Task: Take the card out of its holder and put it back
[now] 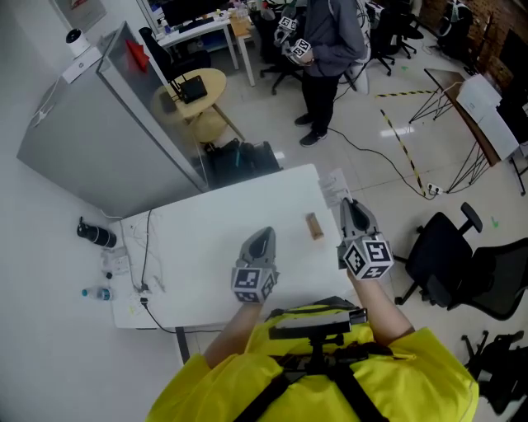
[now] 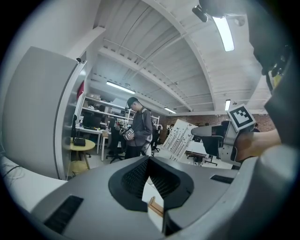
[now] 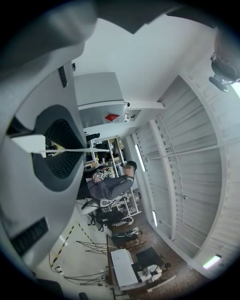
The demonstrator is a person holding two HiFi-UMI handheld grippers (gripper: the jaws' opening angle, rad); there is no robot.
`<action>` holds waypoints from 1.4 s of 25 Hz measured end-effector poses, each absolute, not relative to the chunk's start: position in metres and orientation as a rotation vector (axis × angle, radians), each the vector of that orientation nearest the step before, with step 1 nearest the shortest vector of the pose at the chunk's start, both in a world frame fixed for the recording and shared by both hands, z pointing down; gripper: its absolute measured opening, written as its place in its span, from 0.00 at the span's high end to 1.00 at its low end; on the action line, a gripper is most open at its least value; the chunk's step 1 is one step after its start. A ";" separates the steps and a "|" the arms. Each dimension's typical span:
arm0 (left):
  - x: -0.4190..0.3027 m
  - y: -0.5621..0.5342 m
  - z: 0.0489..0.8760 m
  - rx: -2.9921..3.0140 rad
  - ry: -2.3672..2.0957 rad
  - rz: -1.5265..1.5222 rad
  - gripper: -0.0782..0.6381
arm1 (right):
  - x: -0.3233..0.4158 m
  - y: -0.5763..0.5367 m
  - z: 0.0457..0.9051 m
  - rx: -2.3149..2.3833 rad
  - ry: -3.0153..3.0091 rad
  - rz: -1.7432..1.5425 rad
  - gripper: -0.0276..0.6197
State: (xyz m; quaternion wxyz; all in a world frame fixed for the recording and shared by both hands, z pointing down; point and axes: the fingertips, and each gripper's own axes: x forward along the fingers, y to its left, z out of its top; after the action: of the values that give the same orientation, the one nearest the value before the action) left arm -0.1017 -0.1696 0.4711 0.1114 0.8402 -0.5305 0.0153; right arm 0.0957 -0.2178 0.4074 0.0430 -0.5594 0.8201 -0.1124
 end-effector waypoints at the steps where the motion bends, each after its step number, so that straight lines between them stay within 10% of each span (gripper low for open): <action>1: -0.103 -0.170 0.472 2.463 -1.557 0.041 0.89 | 0.094 -0.218 0.409 -1.711 2.511 -0.349 0.92; 35: -0.088 -0.157 0.554 2.261 -1.520 0.264 0.89 | 0.104 -0.234 0.644 -1.795 2.672 -0.797 0.92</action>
State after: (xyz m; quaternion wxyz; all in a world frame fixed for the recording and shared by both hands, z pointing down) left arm -0.0877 -0.1569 0.5544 0.2006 0.8092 -0.5441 0.0946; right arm 0.1036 -0.2342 0.6442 -0.0871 -0.5392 0.8027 -0.2394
